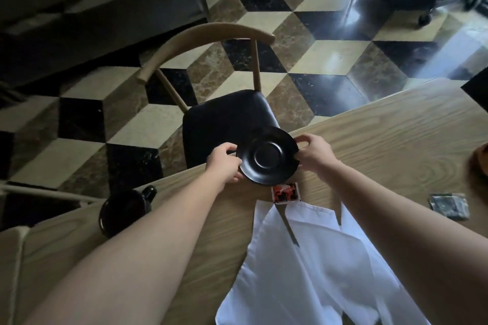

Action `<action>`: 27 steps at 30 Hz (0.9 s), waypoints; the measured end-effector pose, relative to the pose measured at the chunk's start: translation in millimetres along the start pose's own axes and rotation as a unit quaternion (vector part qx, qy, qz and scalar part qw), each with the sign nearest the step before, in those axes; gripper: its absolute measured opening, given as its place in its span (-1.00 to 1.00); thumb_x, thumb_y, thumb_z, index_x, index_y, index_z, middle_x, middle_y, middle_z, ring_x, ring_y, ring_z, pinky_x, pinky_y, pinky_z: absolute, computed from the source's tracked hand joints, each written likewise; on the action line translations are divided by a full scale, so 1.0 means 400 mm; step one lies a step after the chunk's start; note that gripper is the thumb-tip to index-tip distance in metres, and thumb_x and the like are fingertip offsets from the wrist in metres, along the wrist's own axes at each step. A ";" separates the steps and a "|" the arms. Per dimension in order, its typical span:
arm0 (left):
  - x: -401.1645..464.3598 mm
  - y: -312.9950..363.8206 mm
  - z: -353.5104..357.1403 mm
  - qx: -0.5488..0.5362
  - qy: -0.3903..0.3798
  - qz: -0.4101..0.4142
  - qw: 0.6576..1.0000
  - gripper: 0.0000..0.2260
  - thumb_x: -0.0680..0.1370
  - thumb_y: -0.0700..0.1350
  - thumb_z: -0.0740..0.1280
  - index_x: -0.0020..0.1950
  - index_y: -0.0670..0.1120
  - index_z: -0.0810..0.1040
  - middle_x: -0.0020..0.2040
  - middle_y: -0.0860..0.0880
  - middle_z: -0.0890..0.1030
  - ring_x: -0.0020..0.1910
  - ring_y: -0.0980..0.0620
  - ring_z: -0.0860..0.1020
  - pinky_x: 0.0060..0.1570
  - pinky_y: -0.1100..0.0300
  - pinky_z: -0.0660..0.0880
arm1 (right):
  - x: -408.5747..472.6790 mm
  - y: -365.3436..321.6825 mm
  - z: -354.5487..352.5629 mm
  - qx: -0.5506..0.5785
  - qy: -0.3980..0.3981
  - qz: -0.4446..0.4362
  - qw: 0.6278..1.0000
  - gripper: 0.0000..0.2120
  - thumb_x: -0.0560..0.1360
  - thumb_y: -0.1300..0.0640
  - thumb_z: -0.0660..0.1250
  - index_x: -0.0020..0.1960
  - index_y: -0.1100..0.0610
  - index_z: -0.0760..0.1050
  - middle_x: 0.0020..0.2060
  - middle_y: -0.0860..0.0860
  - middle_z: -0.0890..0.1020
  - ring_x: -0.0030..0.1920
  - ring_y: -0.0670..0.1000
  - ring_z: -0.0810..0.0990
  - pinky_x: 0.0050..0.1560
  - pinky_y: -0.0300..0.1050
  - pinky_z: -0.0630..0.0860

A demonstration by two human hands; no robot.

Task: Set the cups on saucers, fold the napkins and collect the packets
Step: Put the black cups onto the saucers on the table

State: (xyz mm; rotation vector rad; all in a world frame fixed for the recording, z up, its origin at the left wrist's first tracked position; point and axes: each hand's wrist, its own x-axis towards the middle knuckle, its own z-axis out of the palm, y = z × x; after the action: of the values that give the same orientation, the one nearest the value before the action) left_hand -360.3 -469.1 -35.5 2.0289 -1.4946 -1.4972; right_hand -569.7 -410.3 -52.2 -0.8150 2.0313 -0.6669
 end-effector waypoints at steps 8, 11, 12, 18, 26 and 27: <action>0.021 -0.050 -0.016 0.006 0.014 -0.010 1.000 -0.63 0.49 -0.30 0.27 0.24 0.02 0.52 -0.02 -0.18 0.68 -0.46 0.00 0.64 -0.45 0.23 0.52 | -0.011 -0.006 0.042 -0.004 -0.006 0.006 1.000 -0.59 0.38 0.38 0.31 0.15 0.08 0.64 0.01 0.18 0.70 0.06 0.23 0.68 0.09 0.19 0.64; 0.021 -0.057 -0.013 0.011 0.018 -0.006 1.000 -0.63 0.49 -0.29 0.27 0.24 0.03 0.53 -0.06 -0.15 0.68 -0.48 0.03 0.63 -0.47 0.24 0.52 | -0.014 -0.003 0.045 -0.005 -0.006 0.011 1.000 -0.58 0.39 0.38 0.29 0.17 0.09 0.63 0.01 0.18 0.70 0.02 0.23 0.69 0.07 0.17 0.65; 0.022 -0.059 -0.011 0.012 0.018 -0.004 1.000 -0.62 0.50 -0.29 0.28 0.25 0.04 0.52 -0.05 -0.13 0.67 -0.48 0.03 0.64 -0.47 0.24 0.52 | -0.015 -0.001 0.046 -0.007 -0.004 0.012 1.000 -0.58 0.40 0.38 0.29 0.18 0.09 0.63 0.00 0.18 0.70 0.01 0.22 0.69 0.06 0.16 0.65; 0.029 -0.060 -0.013 0.016 0.013 0.001 1.000 -0.64 0.53 -0.26 0.30 0.28 0.03 0.51 -0.06 -0.08 0.67 -0.44 0.02 0.66 -0.48 0.24 0.54 | -0.017 -0.003 0.045 -0.001 -0.002 0.019 1.000 -0.55 0.43 0.37 0.23 0.22 0.07 0.62 -0.01 0.16 0.68 -0.08 0.20 0.70 -0.06 0.15 0.69; -0.080 -0.013 -0.055 0.081 0.039 0.026 0.996 -0.57 0.57 0.00 0.21 0.44 0.15 0.31 0.12 -0.02 0.55 -0.33 -0.02 0.68 -0.49 0.25 0.51 | -0.100 -0.035 -0.011 -0.010 0.025 0.012 1.000 -0.61 0.45 0.17 0.40 0.28 0.16 0.53 0.07 0.15 0.68 0.05 0.18 0.69 0.12 0.14 0.63; -0.115 -0.004 -0.060 0.060 0.055 0.044 0.996 -0.61 0.57 -0.01 0.20 0.41 0.15 0.34 0.08 -0.04 0.57 -0.33 0.00 0.68 -0.45 0.23 0.54 | -0.129 -0.042 -0.024 0.025 0.035 0.009 0.999 -0.64 0.45 0.18 0.40 0.24 0.18 0.54 0.03 0.15 0.69 0.02 0.17 0.70 0.09 0.15 0.64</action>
State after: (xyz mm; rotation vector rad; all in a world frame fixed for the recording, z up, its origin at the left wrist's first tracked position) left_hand -338.5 -440.3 1.7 2.0456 -1.6427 -1.2692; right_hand -549.7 -381.2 -9.9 -0.7523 2.0733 -0.7417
